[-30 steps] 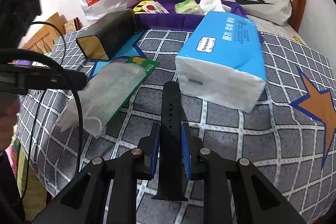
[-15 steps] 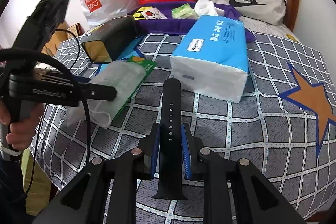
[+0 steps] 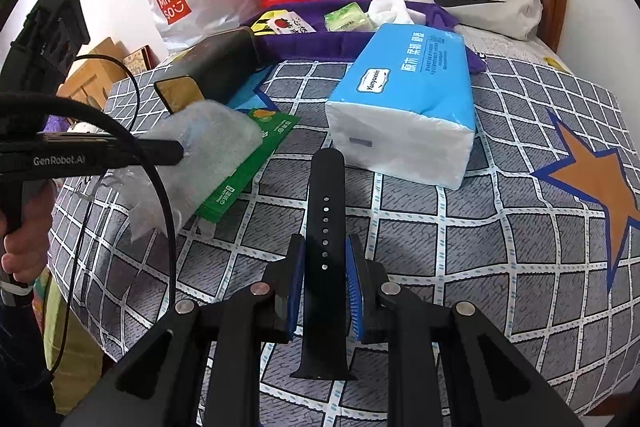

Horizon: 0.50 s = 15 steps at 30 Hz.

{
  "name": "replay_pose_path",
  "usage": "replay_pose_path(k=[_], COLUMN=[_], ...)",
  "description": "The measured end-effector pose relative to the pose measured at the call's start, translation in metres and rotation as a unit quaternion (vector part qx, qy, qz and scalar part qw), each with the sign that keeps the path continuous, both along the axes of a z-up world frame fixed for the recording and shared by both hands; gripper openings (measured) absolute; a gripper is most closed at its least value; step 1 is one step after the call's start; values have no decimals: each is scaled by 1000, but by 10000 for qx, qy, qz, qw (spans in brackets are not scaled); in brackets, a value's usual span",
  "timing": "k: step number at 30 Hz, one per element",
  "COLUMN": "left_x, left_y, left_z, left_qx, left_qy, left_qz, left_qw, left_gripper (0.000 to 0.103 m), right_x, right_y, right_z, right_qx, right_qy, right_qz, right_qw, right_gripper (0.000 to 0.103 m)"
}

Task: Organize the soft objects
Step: 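Grasp the black strap with the right gripper while the left grasps the white mesh pouch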

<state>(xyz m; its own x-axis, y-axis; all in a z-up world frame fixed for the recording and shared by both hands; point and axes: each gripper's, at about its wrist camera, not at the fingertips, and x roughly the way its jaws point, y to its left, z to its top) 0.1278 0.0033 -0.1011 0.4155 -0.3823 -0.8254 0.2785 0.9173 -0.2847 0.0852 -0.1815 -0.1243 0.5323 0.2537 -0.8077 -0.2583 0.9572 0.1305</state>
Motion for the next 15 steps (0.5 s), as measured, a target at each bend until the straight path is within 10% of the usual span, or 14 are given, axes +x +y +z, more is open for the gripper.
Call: replay_pose_path(k=[15], left_x=[-3], left_y=[32], left_z=[22], left_qx=[-177], left_qy=[-309], left_qz=[375], left_qw=[9987], left_gripper=[7], right_x=[-1], right_y=[14], right_z=[23], right_qx=[-24], right_qy=[-205], right_qz=[235], right_qw=[9995], right_gripper=[21])
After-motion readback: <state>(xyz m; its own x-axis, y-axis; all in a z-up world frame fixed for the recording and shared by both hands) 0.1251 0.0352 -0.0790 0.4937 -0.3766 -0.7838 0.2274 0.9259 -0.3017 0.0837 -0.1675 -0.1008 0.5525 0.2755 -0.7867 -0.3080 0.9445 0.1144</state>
